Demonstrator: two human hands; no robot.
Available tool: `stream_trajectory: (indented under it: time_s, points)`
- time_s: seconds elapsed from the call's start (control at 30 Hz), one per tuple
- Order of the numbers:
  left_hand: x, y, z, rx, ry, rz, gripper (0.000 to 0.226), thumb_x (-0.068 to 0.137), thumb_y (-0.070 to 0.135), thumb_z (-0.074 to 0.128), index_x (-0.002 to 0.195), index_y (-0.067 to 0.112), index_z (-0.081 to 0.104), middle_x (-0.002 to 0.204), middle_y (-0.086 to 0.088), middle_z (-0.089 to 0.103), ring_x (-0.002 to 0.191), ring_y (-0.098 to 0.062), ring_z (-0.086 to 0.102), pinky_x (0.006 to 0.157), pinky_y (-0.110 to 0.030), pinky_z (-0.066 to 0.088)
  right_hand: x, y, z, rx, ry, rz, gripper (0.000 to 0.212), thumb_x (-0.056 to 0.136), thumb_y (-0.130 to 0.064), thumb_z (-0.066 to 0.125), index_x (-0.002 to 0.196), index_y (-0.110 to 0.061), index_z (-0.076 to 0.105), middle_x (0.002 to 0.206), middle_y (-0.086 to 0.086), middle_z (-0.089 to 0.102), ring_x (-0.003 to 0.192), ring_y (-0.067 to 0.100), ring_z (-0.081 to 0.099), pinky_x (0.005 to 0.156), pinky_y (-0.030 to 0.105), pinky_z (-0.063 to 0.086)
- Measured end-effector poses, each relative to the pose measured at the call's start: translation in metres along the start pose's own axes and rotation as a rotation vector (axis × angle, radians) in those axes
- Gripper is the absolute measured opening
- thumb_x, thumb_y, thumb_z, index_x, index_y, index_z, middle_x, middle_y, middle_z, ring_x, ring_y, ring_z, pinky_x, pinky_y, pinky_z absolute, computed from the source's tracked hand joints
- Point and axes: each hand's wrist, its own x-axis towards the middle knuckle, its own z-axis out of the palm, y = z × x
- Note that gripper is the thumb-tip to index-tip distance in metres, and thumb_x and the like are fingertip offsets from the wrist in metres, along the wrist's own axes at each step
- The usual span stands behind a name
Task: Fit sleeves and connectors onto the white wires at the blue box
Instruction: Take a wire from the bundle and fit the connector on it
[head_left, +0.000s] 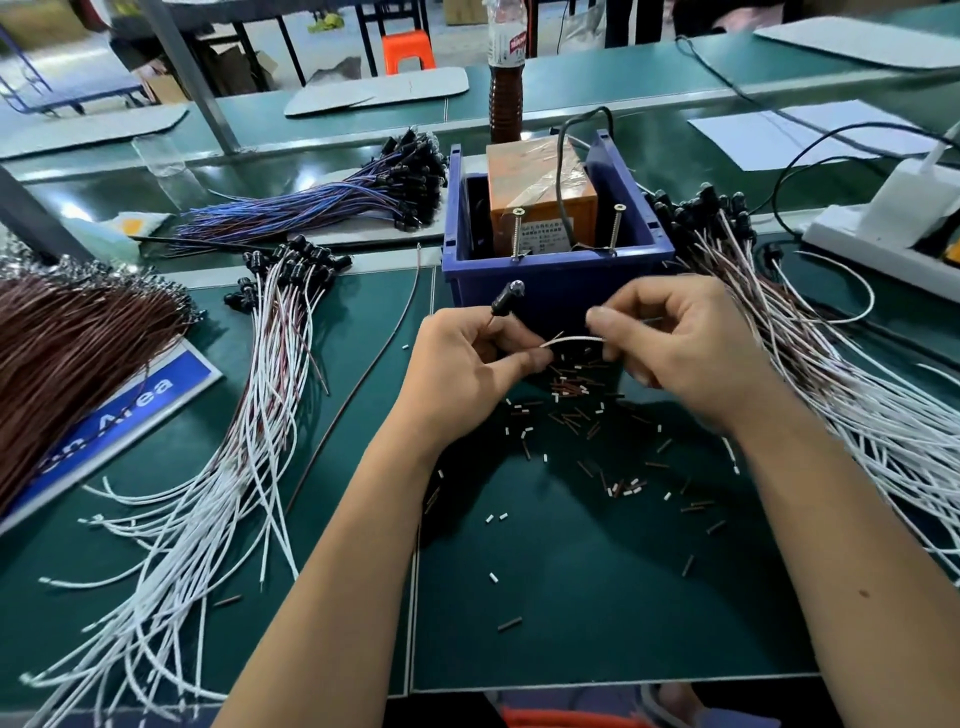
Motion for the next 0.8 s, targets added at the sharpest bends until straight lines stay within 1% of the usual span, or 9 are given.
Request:
stream_trajectory:
  time_s: [0.07, 0.13, 0.2, 0.27, 0.33, 0.47, 0.57, 0.7, 0.8]
  points:
    - [0.000, 0.001, -0.002, -0.052, -0.008, -0.013, 0.007, 0.079, 0.008, 0.085, 0.080, 0.009, 0.078, 0.072, -0.007, 0.075, 0.061, -0.009, 0.063, 0.062, -0.019, 0.047, -0.001, 0.001, -0.006, 0.076, -0.161, 0.144, 0.028, 0.085, -0.036, 0.078, 0.097, -0.012, 0.071, 0.071, 0.010, 0.072, 0.047, 0.014, 0.053, 0.040, 0.022, 0.037]
    - [0.001, 0.000, -0.003, -0.090, 0.014, -0.026, 0.008, 0.081, 0.008, 0.085, 0.082, 0.010, 0.078, 0.074, -0.006, 0.077, 0.064, -0.009, 0.067, 0.063, -0.018, 0.048, -0.002, 0.001, -0.017, 0.256, -0.312, 0.202, 0.036, 0.088, -0.028, 0.075, 0.116, -0.010, 0.063, 0.080, 0.017, 0.073, 0.050, 0.016, 0.056, 0.040, 0.021, 0.037]
    - [0.002, -0.001, -0.004, -0.119, 0.036, -0.052, 0.008, 0.082, 0.007, 0.084, 0.083, 0.012, 0.078, 0.076, -0.006, 0.077, 0.065, -0.007, 0.068, 0.063, -0.015, 0.048, -0.003, -0.001, -0.029, 0.447, -0.396, 0.133, 0.033, 0.094, -0.019, 0.072, 0.123, -0.008, 0.062, 0.089, 0.020, 0.072, 0.057, 0.017, 0.060, 0.045, 0.020, 0.046]
    - [0.002, 0.000, -0.004, -0.181, 0.033, -0.082, 0.008, 0.082, 0.008, 0.084, 0.084, 0.013, 0.078, 0.076, -0.005, 0.077, 0.062, -0.004, 0.066, 0.059, -0.012, 0.047, -0.005, -0.001, -0.035, 0.627, -0.449, 0.033, 0.029, 0.098, -0.028, 0.069, 0.119, -0.008, 0.070, 0.097, 0.017, 0.074, 0.068, 0.018, 0.063, 0.058, 0.021, 0.052]
    - [0.001, 0.002, -0.002, -0.310, 0.013, -0.128, 0.008, 0.081, 0.013, 0.085, 0.084, 0.016, 0.078, 0.076, -0.004, 0.076, 0.055, -0.001, 0.060, 0.052, -0.011, 0.042, -0.004, -0.001, -0.035, 0.828, -0.512, -0.016, 0.041, 0.103, -0.040, 0.057, 0.122, -0.007, 0.073, 0.109, 0.017, 0.075, 0.078, 0.019, 0.065, 0.071, 0.026, 0.054]
    - [0.000, 0.009, -0.004, -0.612, -0.065, -0.173, 0.008, 0.083, 0.011, 0.078, 0.086, 0.018, 0.079, 0.078, -0.003, 0.073, 0.048, -0.002, 0.044, 0.044, -0.015, 0.031, -0.001, -0.002, -0.031, 1.204, -0.587, -0.069, 0.039, 0.100, -0.013, 0.053, 0.131, 0.009, 0.064, 0.121, 0.029, 0.071, 0.087, 0.027, 0.065, 0.079, 0.036, 0.054]
    - [0.000, 0.014, -0.004, -0.717, -0.051, -0.160, 0.010, 0.085, 0.008, 0.072, 0.087, 0.015, 0.079, 0.081, -0.004, 0.074, 0.048, -0.002, 0.045, 0.043, -0.016, 0.029, -0.001, -0.001, -0.028, 1.169, -0.483, -0.140, 0.034, 0.095, -0.005, 0.061, 0.127, 0.005, 0.068, 0.115, 0.023, 0.075, 0.083, 0.023, 0.066, 0.072, 0.031, 0.055]
    - [-0.002, 0.021, -0.006, -0.773, -0.076, -0.101, 0.019, 0.087, 0.005, 0.066, 0.080, 0.018, 0.078, 0.096, -0.007, 0.077, 0.046, -0.002, 0.034, 0.043, -0.015, 0.026, -0.005, -0.006, -0.025, 0.801, -0.365, -0.044, 0.031, 0.096, -0.042, 0.065, 0.101, -0.016, 0.082, 0.083, 0.005, 0.079, 0.057, 0.009, 0.064, 0.043, 0.017, 0.041]
    - [-0.004, 0.026, -0.008, -0.824, -0.177, -0.049, 0.025, 0.092, 0.002, 0.060, 0.081, 0.018, 0.077, 0.121, -0.013, 0.073, 0.046, -0.005, 0.020, 0.042, -0.013, 0.023, -0.009, -0.008, -0.020, 0.500, -0.518, 0.127, 0.043, 0.095, -0.052, 0.067, 0.087, -0.013, 0.080, 0.063, 0.012, 0.072, 0.040, 0.009, 0.056, 0.036, 0.013, 0.034]
